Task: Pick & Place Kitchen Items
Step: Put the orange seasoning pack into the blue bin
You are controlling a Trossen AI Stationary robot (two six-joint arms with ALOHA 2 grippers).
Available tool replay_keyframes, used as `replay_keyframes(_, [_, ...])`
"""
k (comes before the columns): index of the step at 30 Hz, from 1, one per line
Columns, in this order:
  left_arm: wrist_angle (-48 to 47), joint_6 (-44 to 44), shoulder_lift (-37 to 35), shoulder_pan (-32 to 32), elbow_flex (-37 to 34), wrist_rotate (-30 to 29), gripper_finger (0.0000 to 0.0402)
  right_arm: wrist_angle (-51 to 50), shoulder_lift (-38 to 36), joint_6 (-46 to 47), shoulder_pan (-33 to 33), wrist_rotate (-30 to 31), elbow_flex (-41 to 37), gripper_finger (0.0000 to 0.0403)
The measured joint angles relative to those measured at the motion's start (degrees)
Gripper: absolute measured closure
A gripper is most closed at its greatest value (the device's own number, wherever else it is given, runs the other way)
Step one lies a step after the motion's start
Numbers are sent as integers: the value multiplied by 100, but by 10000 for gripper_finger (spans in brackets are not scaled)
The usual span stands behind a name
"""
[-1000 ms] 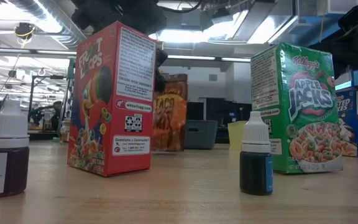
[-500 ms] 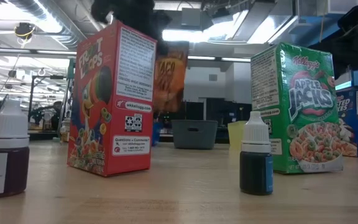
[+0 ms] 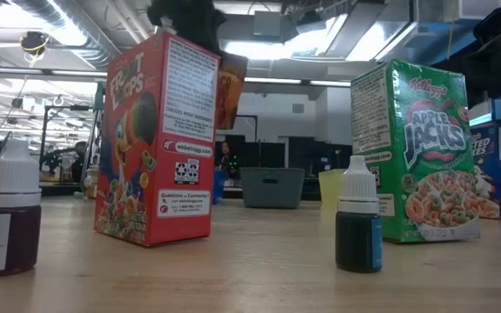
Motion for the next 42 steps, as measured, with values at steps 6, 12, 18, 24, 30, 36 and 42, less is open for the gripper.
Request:
replay_keyframes(6, [-23, 455, 0, 1088, 6, 976, 400, -2, 0, 481, 0, -47, -1, 402])
replay_keyframes(12, [178, 526, 0, 2323, 2, 1981, 400, -25, 2, 771, 0, -232, 1, 402])
replay_keyframes(18, [858, 615, 0, 2908, -405, 2850, 400, -71, 32, 781, 0, -499, 0, 402])
replay_keyframes(24, [1219, 621, 2, 3188, -661, 3051, 400, -96, 139, 859, 0, -697, 1, 402])
replay_keyframes(30, [1408, 609, 0, 3223, -921, 3196, 400, -92, 292, 893, 0, -693, 1, 402])
replay_keyframes(36, [1735, 633, 0, 3274, -1332, 3268, 400, -90, 326, 942, 0, -693, -1, 402])
replay_keyframes(42, [2308, 631, 0, 3311, -1766, 3539, 400, -85, 323, 940, 0, -691, -1, 402])
